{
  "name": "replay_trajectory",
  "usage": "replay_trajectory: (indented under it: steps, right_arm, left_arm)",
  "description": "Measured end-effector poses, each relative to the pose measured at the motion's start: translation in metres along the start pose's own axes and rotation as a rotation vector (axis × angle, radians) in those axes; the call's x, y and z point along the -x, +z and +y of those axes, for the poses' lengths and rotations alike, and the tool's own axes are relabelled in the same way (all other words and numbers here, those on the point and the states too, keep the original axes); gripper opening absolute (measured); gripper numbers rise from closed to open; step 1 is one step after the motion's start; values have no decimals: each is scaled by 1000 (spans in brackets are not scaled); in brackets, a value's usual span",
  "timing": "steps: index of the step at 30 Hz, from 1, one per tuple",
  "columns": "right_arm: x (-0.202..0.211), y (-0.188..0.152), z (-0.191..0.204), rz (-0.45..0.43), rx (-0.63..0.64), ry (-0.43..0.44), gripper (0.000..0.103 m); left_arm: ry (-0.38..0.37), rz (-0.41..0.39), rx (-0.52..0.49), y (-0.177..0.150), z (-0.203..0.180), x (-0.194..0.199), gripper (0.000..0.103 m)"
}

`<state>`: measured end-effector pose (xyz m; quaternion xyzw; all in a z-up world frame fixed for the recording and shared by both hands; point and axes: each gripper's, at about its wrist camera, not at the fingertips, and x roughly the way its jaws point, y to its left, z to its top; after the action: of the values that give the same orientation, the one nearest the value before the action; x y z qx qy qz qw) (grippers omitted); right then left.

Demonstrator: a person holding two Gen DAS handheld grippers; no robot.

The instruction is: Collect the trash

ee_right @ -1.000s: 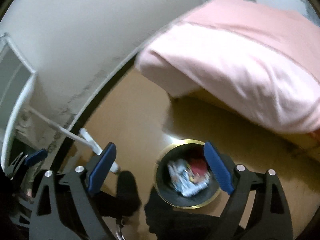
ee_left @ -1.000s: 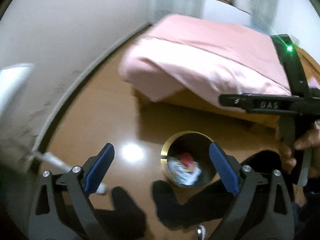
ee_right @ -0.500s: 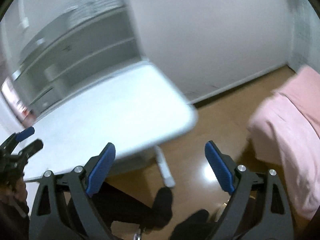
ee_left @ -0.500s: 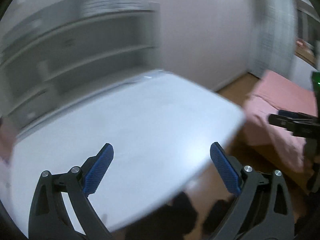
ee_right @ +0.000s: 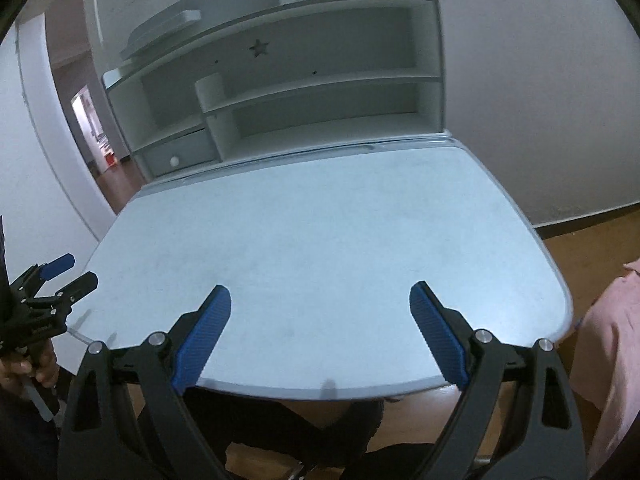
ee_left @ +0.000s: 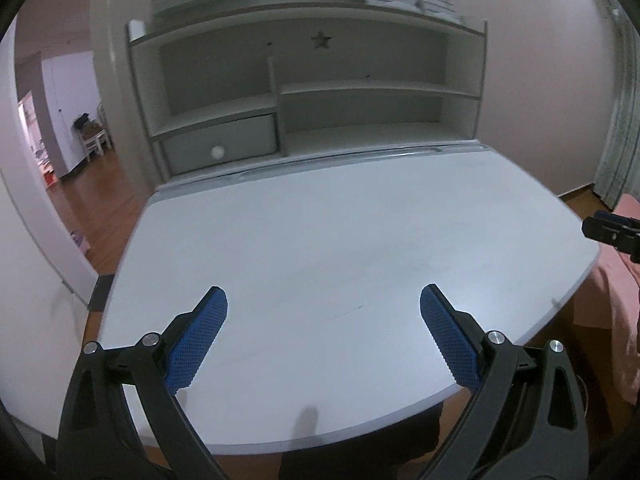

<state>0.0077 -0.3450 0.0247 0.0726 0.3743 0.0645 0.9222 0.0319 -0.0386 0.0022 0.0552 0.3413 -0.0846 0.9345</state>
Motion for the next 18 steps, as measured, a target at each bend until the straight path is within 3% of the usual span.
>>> replay_trajectory:
  steps: [18]
  right_arm:
    - [-33,18,26,18,48,33,88]
  left_arm:
    - [69,18,49,-18,38,5,94]
